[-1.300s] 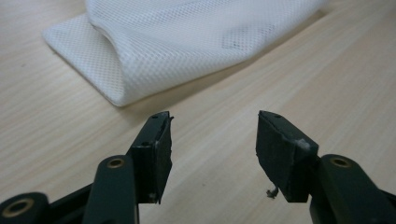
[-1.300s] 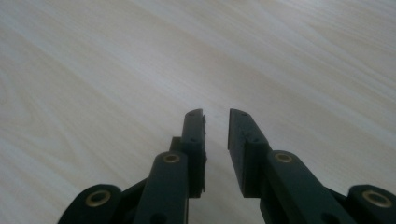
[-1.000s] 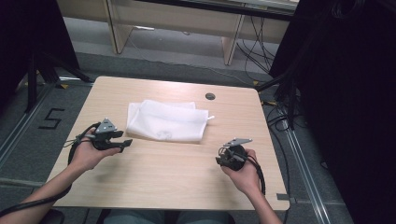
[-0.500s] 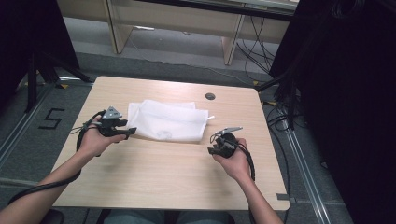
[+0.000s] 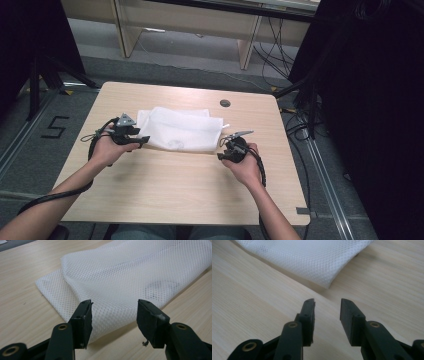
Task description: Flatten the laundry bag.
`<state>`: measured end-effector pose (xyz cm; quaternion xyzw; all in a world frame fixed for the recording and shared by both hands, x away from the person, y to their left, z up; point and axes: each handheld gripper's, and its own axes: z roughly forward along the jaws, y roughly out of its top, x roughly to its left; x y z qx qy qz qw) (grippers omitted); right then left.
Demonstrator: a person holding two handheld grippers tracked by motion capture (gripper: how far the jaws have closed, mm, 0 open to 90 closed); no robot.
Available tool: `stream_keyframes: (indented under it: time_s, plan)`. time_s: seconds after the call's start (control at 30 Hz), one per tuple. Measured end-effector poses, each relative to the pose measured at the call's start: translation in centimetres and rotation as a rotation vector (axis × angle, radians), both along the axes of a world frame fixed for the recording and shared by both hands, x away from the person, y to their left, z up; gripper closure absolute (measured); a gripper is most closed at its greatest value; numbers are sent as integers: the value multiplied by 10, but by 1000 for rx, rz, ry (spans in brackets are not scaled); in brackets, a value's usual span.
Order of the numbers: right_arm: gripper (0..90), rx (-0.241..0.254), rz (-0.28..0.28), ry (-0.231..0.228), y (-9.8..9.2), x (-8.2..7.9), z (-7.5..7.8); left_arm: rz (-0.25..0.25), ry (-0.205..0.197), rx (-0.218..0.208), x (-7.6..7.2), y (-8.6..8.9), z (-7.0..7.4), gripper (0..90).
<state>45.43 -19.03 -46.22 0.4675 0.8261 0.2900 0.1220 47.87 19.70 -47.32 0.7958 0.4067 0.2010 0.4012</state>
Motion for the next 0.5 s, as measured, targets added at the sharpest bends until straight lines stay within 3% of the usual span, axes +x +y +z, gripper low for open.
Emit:
stream_keyframes:
  time_s: [0.33,0.5]
  plan:
    - [585,26,-26,5,15,14,-4,14,19,3,7,-2,-4,469]
    - [544,15,-15,-4,17,22,-5,28,25,-7,11,-4,-6,475]
